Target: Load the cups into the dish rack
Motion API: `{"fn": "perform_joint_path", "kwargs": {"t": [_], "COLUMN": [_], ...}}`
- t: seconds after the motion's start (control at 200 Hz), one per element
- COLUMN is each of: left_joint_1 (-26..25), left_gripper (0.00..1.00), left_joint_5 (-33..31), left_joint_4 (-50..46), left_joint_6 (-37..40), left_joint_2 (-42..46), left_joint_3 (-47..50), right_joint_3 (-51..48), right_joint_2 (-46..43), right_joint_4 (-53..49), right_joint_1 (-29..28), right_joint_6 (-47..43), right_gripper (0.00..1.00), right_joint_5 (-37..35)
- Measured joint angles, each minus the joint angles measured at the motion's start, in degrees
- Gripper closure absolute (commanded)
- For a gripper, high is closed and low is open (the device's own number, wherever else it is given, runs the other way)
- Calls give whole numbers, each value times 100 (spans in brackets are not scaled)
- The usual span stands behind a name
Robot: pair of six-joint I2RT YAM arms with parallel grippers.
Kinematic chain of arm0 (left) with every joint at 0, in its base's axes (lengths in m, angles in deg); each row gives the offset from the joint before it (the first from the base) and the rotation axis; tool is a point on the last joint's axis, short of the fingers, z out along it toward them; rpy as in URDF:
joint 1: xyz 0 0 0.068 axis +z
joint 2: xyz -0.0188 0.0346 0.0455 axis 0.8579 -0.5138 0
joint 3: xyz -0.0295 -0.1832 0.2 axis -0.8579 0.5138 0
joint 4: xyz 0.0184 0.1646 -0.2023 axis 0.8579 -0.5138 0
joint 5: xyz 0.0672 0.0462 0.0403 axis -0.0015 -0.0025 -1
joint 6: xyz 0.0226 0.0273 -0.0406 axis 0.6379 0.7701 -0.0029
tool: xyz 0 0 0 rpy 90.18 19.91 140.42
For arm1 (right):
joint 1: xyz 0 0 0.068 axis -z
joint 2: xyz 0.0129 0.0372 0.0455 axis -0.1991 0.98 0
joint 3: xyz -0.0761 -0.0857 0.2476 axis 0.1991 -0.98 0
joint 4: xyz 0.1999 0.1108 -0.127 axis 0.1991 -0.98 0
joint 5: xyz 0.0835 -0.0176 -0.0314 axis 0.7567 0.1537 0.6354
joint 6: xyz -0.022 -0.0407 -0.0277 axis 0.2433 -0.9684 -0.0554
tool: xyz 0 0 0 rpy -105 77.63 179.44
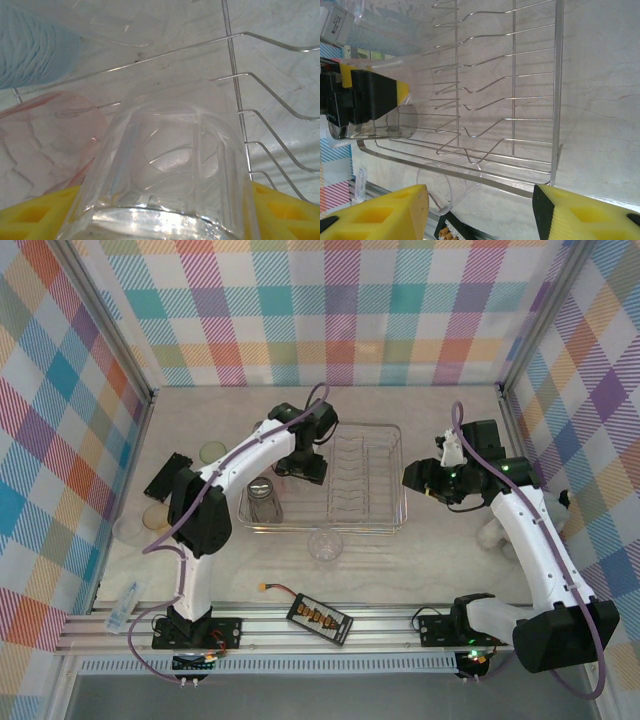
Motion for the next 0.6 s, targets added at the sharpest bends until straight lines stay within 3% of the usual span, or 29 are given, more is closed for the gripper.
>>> {"fn": "perform_joint_path", "kwargs": {"t": [0.235,0.6], "left_joint_1": [7,42], "left_gripper": [47,9], "left_joint_5": [-70,-267], "left_joint_4": [22,166], "left_joint_6": [98,256], "left_joint_2": [-282,-468], "left_joint_3": [-111,-199], "right_joint_3": [0,0], "right_joint_2": [-2,-42], "right_joint_4": [-131,-258], "right_joint_1": [0,0], "right_joint_6": [-90,-105], "right_gripper": [41,38], "right_joint_5": [-61,-136]}}
